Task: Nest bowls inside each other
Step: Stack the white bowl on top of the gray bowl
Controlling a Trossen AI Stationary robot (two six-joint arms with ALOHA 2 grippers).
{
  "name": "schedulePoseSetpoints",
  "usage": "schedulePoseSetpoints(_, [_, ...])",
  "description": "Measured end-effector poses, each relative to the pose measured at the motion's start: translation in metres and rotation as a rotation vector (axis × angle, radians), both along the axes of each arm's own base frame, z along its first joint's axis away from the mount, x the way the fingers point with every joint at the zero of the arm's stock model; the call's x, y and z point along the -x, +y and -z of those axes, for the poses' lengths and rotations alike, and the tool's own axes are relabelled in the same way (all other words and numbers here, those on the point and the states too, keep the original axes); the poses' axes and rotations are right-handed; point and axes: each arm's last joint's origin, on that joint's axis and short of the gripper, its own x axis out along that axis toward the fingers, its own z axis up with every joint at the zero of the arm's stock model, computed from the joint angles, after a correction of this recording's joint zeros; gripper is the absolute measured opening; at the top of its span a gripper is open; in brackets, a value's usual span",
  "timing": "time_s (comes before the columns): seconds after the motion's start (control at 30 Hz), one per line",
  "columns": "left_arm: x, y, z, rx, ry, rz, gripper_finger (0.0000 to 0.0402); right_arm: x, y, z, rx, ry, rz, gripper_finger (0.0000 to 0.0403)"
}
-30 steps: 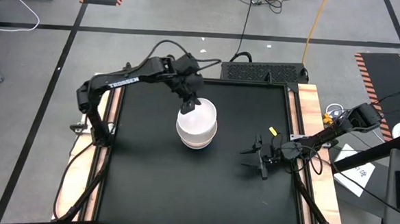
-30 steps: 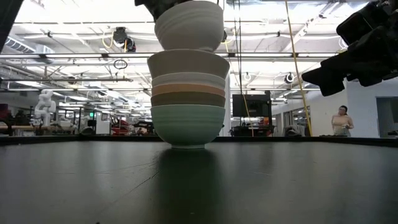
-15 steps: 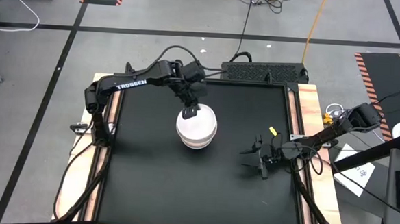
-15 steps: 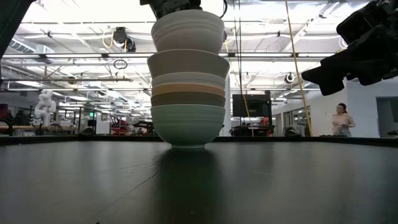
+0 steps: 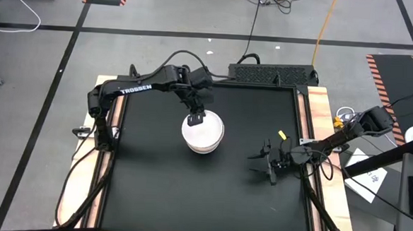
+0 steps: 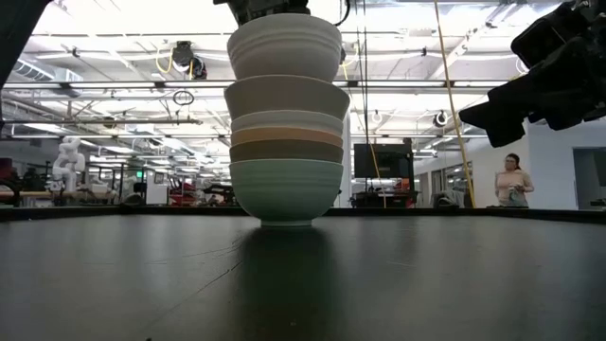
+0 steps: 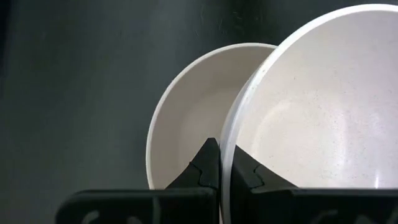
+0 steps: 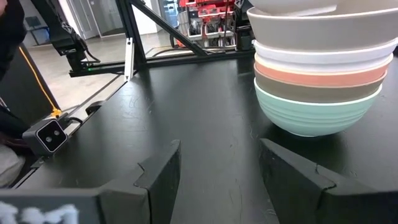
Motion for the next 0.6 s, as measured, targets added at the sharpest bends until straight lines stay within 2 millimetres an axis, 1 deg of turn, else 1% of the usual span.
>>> schedulePoseSetpoints(0.07, [-0.003,0.002,0.005,0.003,0.012,-0.001,0.0002,0.000,0.000,0.000,-0.004,0.000,0.001,0.0203])
schedulePoseSetpoints(0.33, [-0.024,0.009,0.047,0.032,0.120,-0.002,0.0002,0.000,0.000,-0.001,-0.015,-0.004,0.002,0.0203])
schedulePoseSetpoints(0.43, [-0.026,0.009,0.051,0.042,0.125,0.003,0.0002,0.000,0.000,-0.001,-0.015,-0.004,0.002,0.0203])
schedulePoseSetpoints(0.6, [-0.026,0.010,0.049,0.028,0.108,0.001,0.0003,0.000,0.000,-0.001,-0.011,-0.005,0.002,0.0203])
